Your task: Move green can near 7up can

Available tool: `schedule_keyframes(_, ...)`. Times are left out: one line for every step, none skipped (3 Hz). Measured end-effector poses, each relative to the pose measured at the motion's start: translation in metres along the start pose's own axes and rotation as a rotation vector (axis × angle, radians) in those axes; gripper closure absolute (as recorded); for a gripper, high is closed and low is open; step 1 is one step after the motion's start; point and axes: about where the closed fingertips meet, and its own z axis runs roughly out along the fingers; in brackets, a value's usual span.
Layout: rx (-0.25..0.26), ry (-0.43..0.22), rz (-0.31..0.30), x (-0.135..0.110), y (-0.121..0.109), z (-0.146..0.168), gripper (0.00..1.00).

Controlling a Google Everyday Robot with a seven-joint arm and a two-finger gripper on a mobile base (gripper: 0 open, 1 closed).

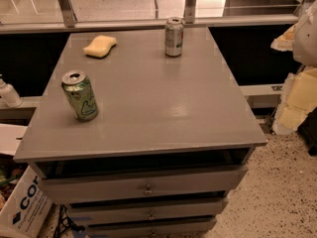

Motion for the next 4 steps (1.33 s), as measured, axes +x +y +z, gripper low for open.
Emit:
schedule_keyframes(0.0,0.0,0.0,0.0,0.0,0.0,0.0)
schedule_keyframes(0.004,-0.053,0.0,-0.003,-0.001,0.003,0.0)
schedule_keyframes(0.0,-0.165,-0.001,-0.014,-0.006,0.011,0.0)
schedule_keyframes(-0.026,-0.347,-0.016,-0.045,-0.012,0.026,0.0)
